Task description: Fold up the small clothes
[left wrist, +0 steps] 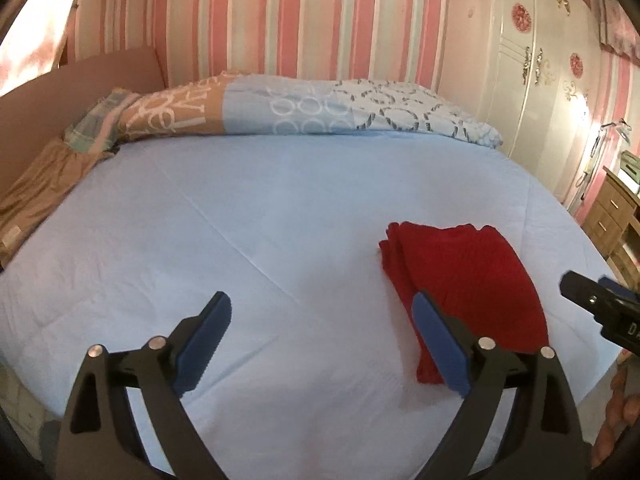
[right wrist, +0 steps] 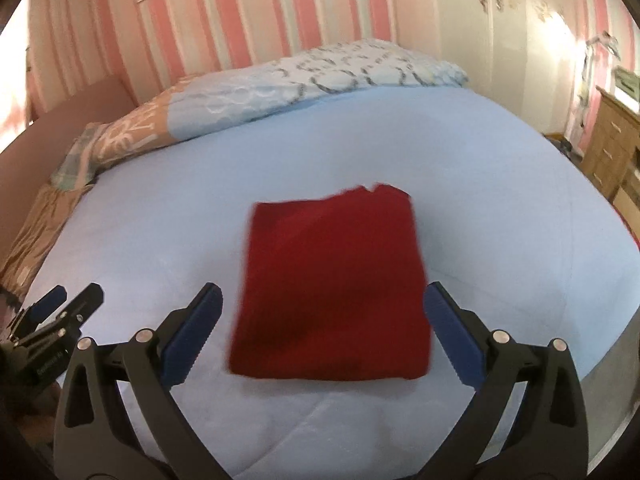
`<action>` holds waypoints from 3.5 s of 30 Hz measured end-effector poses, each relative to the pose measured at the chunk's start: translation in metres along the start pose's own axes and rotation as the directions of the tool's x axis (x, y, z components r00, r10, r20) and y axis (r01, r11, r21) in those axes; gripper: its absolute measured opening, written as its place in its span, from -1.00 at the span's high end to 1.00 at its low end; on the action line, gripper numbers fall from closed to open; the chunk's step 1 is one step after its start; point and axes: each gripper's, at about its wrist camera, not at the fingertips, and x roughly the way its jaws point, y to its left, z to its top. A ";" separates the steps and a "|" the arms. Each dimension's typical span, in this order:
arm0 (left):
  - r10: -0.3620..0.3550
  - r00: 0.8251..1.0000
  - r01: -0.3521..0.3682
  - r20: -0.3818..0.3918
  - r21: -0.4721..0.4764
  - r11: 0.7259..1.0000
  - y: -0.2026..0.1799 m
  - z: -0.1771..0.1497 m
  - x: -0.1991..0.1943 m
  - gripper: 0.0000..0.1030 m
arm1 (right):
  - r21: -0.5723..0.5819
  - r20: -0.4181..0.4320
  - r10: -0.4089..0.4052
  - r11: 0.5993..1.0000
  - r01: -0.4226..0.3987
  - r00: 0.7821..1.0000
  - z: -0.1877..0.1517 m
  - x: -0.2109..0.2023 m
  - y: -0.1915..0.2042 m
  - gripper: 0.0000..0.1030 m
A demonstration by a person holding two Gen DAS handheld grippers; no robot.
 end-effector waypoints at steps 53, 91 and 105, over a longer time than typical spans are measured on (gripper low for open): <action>-0.036 0.994 0.040 0.102 -0.032 0.999 0.044 0.090 -0.090 -0.92 | -0.085 0.110 -0.042 0.995 0.051 0.993 0.073 -0.075 0.051 -0.94; 0.117 0.991 -0.114 0.060 -0.044 0.992 0.061 0.085 -0.088 -0.96 | -0.096 0.081 -0.019 0.995 0.026 0.997 0.063 -0.059 0.058 -0.94; 0.110 0.992 -0.108 0.053 -0.052 0.993 0.066 0.083 -0.088 -0.96 | -0.101 0.073 -0.013 0.995 0.021 0.997 0.058 -0.058 0.062 -0.94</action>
